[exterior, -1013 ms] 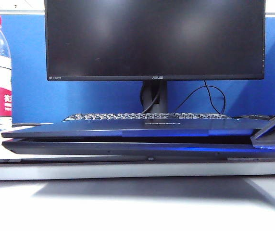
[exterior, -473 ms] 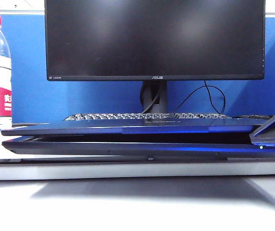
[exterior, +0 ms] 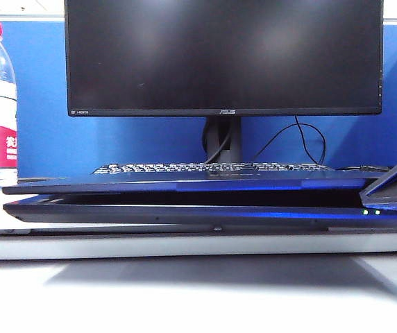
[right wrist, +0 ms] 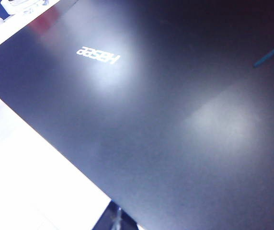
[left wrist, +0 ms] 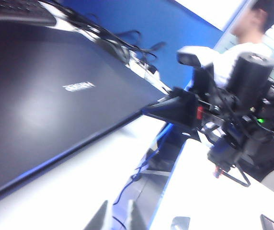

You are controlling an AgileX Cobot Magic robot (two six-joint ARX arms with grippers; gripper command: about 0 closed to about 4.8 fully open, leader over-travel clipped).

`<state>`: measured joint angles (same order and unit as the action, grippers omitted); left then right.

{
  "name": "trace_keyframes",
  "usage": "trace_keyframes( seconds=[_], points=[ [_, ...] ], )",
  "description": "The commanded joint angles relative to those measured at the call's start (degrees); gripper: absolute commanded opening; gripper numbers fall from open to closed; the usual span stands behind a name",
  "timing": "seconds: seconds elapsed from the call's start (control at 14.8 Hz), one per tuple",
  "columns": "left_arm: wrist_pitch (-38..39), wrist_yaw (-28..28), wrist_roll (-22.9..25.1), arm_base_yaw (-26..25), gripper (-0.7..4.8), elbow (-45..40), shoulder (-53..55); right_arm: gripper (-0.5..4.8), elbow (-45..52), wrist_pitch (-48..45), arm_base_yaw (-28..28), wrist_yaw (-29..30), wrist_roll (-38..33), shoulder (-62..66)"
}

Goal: Open the lid of the black laptop.

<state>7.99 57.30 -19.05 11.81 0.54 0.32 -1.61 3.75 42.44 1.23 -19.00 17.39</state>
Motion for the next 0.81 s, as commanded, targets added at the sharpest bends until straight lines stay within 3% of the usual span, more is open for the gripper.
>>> trace_keyframes(
  seconds=[0.07,0.54,0.68,0.81],
  points=[
    [1.1,-4.8,-0.4,2.1,0.5,0.0,0.0,-0.06,-0.8,-5.4,-0.3,-2.6,0.1,-0.3],
    [0.5,-14.9,2.8,2.3,0.5,0.0,12.2,-0.06,-0.8,-5.7,-0.3,-2.6,0.1,-0.3],
    [0.2,-19.9,3.7,2.3,0.5,0.0,12.3,-0.06,-0.8,-5.7,-0.3,-2.6,0.1,-0.3],
    [0.1,-21.3,3.9,2.3,0.5,-0.1,12.3,-0.06,-0.8,-5.7,-0.3,-2.6,0.1,-0.3]
  ],
)
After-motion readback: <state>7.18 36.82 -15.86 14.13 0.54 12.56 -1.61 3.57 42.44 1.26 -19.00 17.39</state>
